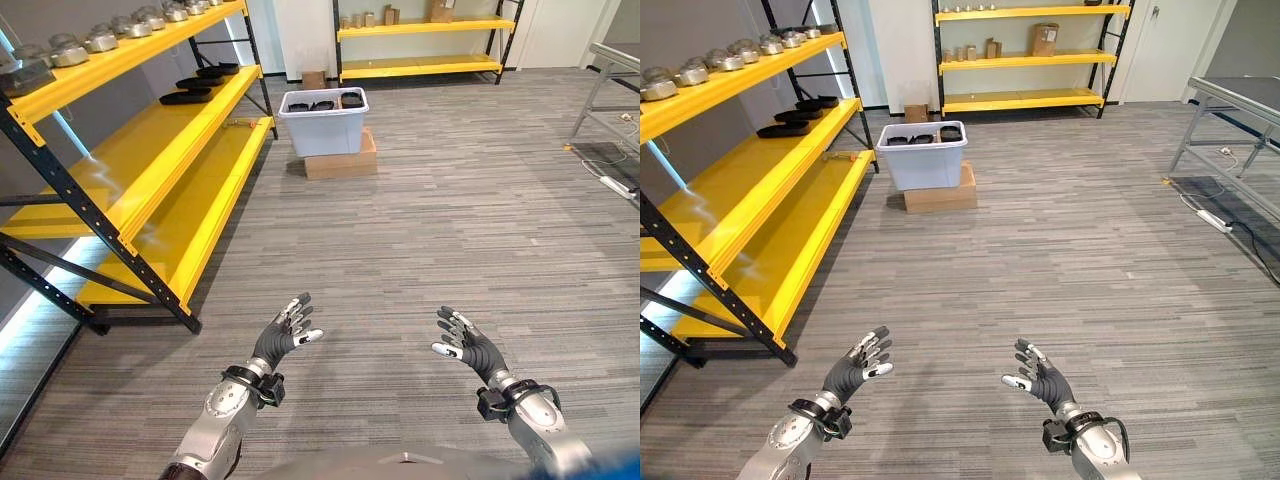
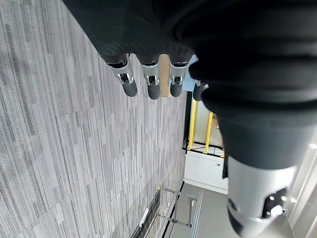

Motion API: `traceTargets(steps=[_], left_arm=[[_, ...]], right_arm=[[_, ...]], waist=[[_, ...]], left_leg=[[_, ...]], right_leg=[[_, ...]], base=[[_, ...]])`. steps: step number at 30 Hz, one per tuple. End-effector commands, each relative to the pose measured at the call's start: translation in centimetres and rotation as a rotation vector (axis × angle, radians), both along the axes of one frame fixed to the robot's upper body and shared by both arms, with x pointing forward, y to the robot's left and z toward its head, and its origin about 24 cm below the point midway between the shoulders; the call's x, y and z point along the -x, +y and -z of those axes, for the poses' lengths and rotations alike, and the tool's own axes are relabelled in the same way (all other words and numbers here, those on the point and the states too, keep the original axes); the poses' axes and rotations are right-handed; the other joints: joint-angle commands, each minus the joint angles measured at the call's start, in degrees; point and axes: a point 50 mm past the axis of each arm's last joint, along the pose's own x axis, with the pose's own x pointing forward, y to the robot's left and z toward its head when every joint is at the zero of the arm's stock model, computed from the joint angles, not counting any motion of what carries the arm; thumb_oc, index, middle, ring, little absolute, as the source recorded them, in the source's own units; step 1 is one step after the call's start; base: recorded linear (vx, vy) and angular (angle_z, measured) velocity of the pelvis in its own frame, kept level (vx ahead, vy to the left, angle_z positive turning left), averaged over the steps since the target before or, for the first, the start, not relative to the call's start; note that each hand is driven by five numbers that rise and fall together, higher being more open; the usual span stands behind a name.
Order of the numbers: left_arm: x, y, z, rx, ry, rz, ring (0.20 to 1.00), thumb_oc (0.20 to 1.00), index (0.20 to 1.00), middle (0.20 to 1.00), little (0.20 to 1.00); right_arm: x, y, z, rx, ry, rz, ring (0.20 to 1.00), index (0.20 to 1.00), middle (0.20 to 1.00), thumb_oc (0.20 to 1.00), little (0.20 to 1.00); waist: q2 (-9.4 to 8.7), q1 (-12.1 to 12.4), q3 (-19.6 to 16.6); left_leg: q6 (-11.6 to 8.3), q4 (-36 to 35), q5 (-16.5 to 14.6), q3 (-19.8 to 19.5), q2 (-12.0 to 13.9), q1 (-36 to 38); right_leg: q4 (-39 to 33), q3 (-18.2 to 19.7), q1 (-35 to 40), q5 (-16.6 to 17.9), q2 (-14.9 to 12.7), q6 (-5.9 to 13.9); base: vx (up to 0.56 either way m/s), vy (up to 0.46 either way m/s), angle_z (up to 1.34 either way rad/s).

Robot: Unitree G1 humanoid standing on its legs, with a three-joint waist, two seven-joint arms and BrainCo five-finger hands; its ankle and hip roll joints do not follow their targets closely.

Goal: Move parts from the plastic box to the shelf.

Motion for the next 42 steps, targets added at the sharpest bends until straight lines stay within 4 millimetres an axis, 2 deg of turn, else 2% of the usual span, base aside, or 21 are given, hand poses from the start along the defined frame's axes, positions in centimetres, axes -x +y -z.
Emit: traceTargets(steps=[1, 34, 42], left_arm=[[-1.08, 1.35, -1.51, -0.022, -0.102, -0.036, 1.000, 1.000, 1.000, 1.000, 1.000], [-0.76, 1.47, -1.24, -0.012, -0.085, -0.046, 1.000, 1.000, 1.000, 1.000, 1.000], [-0.79, 1.63, -1.51, -0.013, -0.098, -0.049, 1.000, 1.000, 1.000, 1.000, 1.000]], right_arm=[[-1.48, 0.48, -1.38, -0.038, -0.102, -0.005, 1.000, 1.000, 1.000, 1.000, 1.000], [-1.14, 0.43, -1.10, -0.035, -0.081, -0.012, 1.000, 1.000, 1.000, 1.000, 1.000], [-1.34, 0.38, -1.24, -0.025, -0.090, -0.005, 1.000, 1.000, 1.000, 1.000, 1.000]], waist=[[-3.85, -0.14, -1.83], [-4.22, 0.05, -1.49], [-4.58, 0.21, -1.10]], left_leg=[[-2.15, 0.74, 0.19, -1.65, 2.15, -3.56], [-1.96, 0.32, 0.75, -2.35, 1.59, -4.67], [-1.42, 1.08, 0.02, -2.41, 1.03, -4.78]], right_leg=[[1.11, -0.58, -0.25, -0.66, -4.42, 3.64], [0.60, -0.37, -1.14, 0.26, -4.95, 3.86], [0.90, -0.19, -1.31, 0.47, -5.39, 4.20]], base=[[0.00, 0.000, 0.00], [0.00, 0.002, 0.00], [0.01, 0.009, 0.00]])
